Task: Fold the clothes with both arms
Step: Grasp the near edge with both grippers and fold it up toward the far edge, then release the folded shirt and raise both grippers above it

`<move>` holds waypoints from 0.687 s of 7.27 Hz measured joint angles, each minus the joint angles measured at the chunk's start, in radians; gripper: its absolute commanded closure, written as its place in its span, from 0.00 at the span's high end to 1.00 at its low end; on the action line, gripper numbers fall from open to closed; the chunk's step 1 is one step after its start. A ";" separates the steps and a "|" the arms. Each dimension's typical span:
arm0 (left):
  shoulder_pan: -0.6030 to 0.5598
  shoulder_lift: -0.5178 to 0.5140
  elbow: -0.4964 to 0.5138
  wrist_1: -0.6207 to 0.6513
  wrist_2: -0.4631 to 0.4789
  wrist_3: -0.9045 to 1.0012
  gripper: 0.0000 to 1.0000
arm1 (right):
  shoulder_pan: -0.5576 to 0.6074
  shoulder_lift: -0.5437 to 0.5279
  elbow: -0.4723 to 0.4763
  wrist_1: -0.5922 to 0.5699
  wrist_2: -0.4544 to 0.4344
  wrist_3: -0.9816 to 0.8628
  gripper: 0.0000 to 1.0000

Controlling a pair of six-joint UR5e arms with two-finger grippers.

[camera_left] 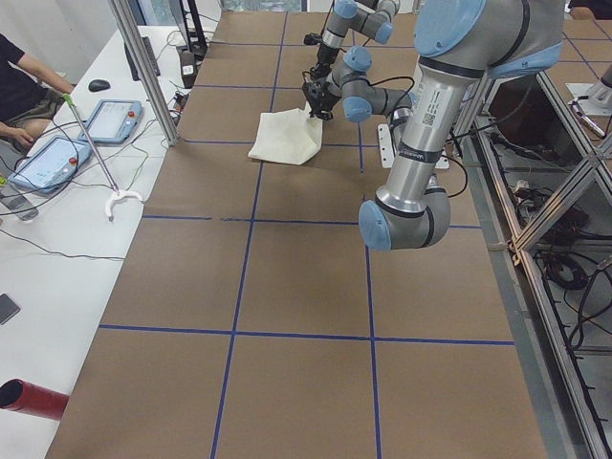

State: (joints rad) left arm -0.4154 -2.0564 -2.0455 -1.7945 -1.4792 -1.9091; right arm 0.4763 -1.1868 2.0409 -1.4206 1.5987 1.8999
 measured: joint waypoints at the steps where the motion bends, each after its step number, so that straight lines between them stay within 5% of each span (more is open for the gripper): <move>1: -0.012 -0.030 0.061 -0.004 0.002 0.022 0.00 | 0.035 0.024 -0.058 0.006 0.029 -0.013 0.00; 5: -0.096 -0.114 0.330 -0.171 0.004 0.150 0.00 | 0.135 0.139 -0.334 0.128 0.135 -0.041 0.00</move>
State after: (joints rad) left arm -0.5119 -2.1702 -1.7153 -1.9654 -1.4757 -1.7593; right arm 0.6114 -1.0476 1.7067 -1.2928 1.7333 1.8586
